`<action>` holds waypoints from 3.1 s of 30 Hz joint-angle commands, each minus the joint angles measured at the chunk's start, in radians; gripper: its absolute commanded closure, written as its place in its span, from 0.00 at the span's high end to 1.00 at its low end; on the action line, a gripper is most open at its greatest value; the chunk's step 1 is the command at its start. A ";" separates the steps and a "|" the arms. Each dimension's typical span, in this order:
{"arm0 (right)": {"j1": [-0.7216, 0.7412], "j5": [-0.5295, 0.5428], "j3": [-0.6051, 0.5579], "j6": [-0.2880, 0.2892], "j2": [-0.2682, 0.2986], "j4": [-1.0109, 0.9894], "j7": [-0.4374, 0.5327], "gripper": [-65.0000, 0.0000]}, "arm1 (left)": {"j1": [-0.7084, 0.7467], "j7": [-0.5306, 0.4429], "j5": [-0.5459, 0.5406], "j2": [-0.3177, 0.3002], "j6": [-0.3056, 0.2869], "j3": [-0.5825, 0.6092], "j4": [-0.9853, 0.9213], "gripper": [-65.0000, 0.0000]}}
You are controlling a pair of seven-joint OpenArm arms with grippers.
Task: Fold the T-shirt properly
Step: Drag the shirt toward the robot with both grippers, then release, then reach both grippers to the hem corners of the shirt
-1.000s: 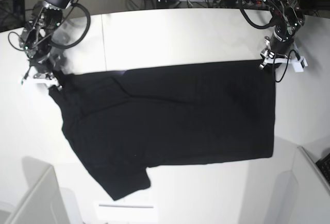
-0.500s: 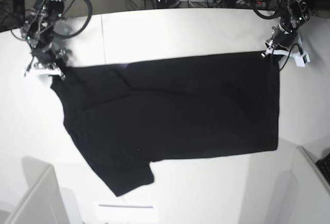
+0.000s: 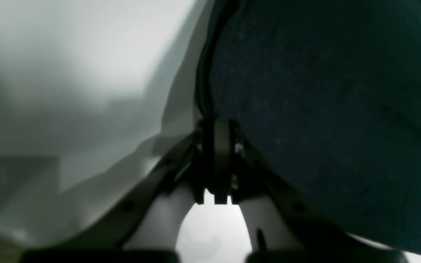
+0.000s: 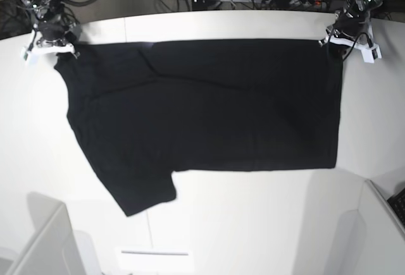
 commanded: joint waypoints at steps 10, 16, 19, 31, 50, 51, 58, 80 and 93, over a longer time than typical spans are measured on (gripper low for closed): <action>-0.001 0.006 0.120 0.012 0.008 0.042 -0.159 0.00 | 0.074 -0.014 -0.011 -0.008 -0.007 -0.006 0.016 0.00; -0.013 0.006 0.118 0.012 0.006 0.042 -0.167 0.00 | 0.093 -0.014 -0.011 -0.006 -0.007 -0.008 0.019 0.00; -0.018 0.006 0.118 0.012 0.006 0.054 -0.167 0.00 | 0.097 -0.014 -0.011 -0.006 -0.007 -0.008 0.030 0.00; -0.038 0.003 0.120 0.012 -0.022 0.106 -0.167 0.41 | 0.105 -0.016 -0.011 -0.003 -0.007 -0.008 0.042 0.01; 0.077 0.000 0.180 0.012 0.011 0.138 -0.162 0.53 | 0.039 -0.019 -0.012 0.054 -0.007 -0.250 0.158 0.89; 0.097 -0.002 0.158 0.012 0.015 0.137 -0.162 0.53 | 0.028 -0.019 -0.012 0.051 -0.007 -0.260 0.166 0.89; 0.260 -0.002 -0.058 0.005 0.110 0.094 -0.158 0.53 | -0.019 -0.019 -0.012 0.045 -0.007 -0.264 0.180 0.89; 1.134 -0.359 -0.580 0.075 0.238 -1.129 0.234 0.72 | -0.056 -0.016 -0.009 0.046 -0.007 -0.273 0.172 0.00; 1.111 -0.355 -0.732 0.121 0.213 -1.287 0.324 0.70 | -0.064 -0.016 -0.006 0.045 -0.007 -0.273 0.172 0.00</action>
